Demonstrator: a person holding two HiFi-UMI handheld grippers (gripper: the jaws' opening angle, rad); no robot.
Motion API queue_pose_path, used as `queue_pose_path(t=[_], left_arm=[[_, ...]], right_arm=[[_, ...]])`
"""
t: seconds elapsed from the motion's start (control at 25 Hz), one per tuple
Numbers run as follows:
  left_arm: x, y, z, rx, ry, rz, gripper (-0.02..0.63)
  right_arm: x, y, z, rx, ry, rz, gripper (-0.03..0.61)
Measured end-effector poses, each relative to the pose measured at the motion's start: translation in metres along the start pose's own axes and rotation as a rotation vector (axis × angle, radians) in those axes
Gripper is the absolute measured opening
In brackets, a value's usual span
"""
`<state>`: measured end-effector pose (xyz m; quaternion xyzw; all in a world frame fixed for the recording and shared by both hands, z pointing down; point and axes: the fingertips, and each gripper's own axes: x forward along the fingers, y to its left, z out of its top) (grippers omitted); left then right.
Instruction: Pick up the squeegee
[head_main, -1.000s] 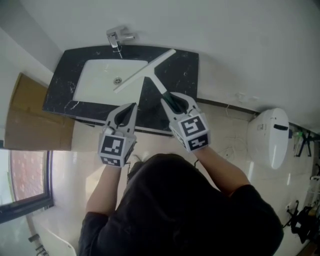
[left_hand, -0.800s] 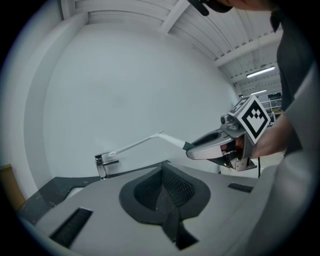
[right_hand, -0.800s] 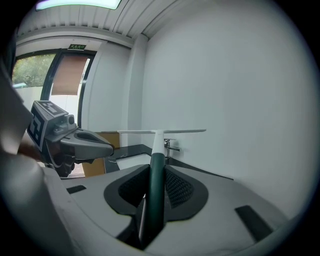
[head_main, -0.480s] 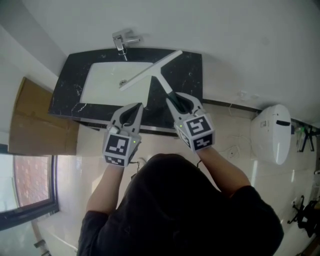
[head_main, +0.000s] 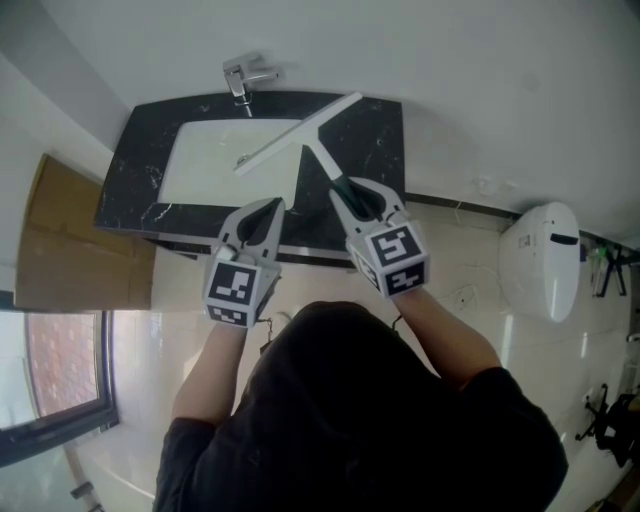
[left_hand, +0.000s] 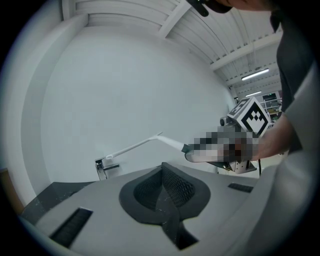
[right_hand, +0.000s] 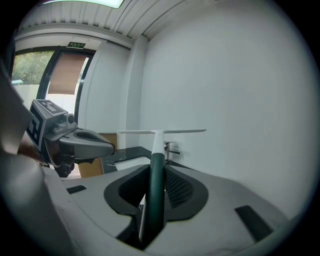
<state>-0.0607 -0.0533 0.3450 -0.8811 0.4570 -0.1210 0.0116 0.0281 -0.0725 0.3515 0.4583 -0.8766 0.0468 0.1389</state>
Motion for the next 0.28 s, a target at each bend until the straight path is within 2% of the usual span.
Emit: queue_pose_path(t=[0.28], left_arm=[[0.0013, -0.0058, 0.0031, 0.002, -0.006, -0.007, 0.005]], right_arm=[[-0.0046, -0.0001, 0.0004, -0.003, -0.002, -0.001, 0.100]])
